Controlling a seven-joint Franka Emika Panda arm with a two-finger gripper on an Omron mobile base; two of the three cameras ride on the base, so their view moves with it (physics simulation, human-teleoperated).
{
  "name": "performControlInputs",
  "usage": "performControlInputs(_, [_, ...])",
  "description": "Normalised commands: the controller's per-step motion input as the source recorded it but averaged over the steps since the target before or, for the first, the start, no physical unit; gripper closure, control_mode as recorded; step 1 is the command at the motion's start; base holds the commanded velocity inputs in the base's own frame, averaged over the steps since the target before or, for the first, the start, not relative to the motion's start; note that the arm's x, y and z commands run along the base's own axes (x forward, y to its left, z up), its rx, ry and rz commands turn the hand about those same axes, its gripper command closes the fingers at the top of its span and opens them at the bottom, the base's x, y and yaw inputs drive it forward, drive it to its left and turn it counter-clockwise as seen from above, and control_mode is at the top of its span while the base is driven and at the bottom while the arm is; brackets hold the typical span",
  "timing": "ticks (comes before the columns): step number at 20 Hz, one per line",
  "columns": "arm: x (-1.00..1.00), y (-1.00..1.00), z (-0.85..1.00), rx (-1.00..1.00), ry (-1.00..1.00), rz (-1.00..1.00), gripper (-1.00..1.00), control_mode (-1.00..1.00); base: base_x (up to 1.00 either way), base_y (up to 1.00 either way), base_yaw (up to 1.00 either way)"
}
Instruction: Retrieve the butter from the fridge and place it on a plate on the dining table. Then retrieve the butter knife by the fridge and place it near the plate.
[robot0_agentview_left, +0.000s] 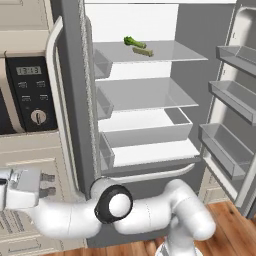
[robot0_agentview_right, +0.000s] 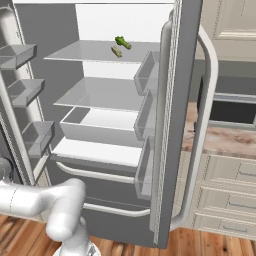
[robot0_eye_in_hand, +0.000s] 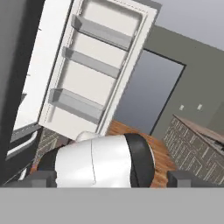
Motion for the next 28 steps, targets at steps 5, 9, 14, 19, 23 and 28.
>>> performControlInputs(5, [-1.0, -0.31, 0.35, 0.39, 0.14, -0.32, -1.0, -1.0, 0.0, 0.0, 0.0])
performControlInputs(9, [-1.0, -0.46, 0.18, 0.56, 0.02, -0.12, -1.0, -1.0, 0.0, 0.0, 0.0])
performControlInputs(14, [-1.0, -0.69, 0.0, 0.76, 0.0, 0.06, -1.0, -1.0, 0.0, 0.0, 0.0])
performControlInputs(19, [-0.67, -0.55, 0.0, 0.61, 0.04, 0.39, -1.0, -1.0, 0.0, 0.0, 0.0])
performControlInputs(23, [-0.13, -0.91, 0.0, 0.54, 0.04, 0.28, -1.0, -1.0, 0.0, 0.0, 0.0])
performControlInputs(28, [0.38, -0.94, 0.04, 0.59, 0.19, 0.23, -1.0, -1.0, 0.0, 0.0, 0.0])
